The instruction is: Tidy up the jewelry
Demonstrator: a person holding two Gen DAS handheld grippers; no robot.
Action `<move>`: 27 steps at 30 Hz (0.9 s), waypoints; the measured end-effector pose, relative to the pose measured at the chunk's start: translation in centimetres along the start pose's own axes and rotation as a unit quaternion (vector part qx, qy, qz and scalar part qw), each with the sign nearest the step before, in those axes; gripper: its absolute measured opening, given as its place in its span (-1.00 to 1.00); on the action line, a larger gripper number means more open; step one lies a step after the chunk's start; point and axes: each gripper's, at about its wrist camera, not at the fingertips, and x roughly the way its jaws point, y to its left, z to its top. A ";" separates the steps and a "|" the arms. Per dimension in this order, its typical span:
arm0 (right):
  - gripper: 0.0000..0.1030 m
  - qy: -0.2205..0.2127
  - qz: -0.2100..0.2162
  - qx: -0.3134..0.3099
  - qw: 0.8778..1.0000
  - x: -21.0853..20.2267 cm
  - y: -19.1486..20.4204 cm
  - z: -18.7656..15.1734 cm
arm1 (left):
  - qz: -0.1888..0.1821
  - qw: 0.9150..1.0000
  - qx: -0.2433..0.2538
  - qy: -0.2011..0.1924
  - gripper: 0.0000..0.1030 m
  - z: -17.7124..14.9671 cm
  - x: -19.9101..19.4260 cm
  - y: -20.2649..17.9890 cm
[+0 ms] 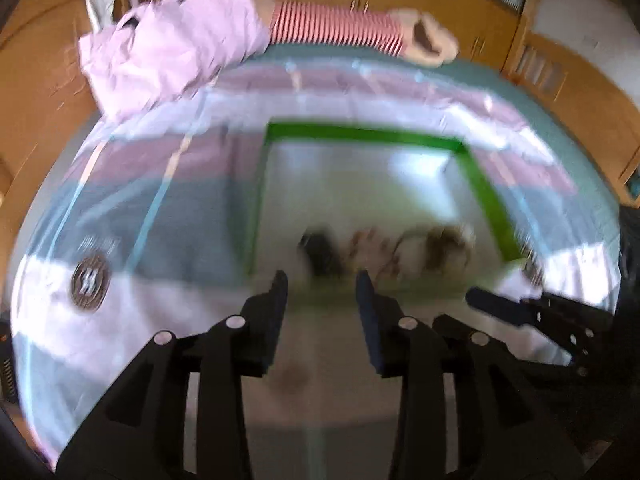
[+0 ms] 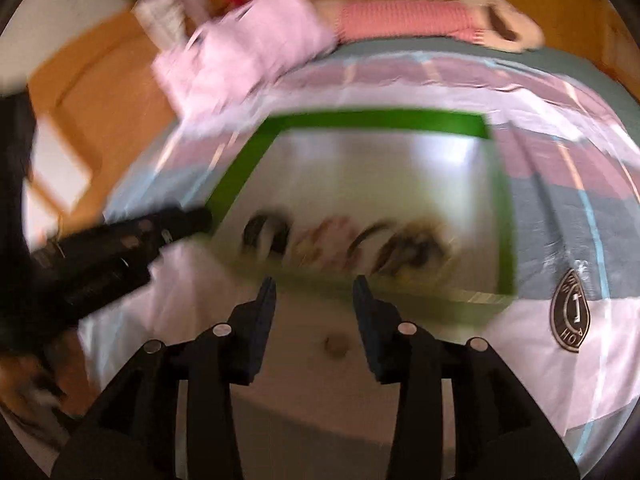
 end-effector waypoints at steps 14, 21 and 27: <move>-0.21 0.104 -0.064 0.011 0.992 6.6 -1.3 -2.4 | 0.011 0.993 0.033 0.113 0.07 -5.7 5.1 0.0; -0.21 0.105 -0.065 0.009 0.992 6.5 -1.3 -2.5 | 0.024 0.992 0.023 0.125 -0.03 -6.3 6.8 0.5; -0.43 0.104 -0.078 -0.013 0.991 6.7 -0.5 -2.5 | 0.034 0.991 0.027 0.124 -0.29 -6.6 7.2 0.0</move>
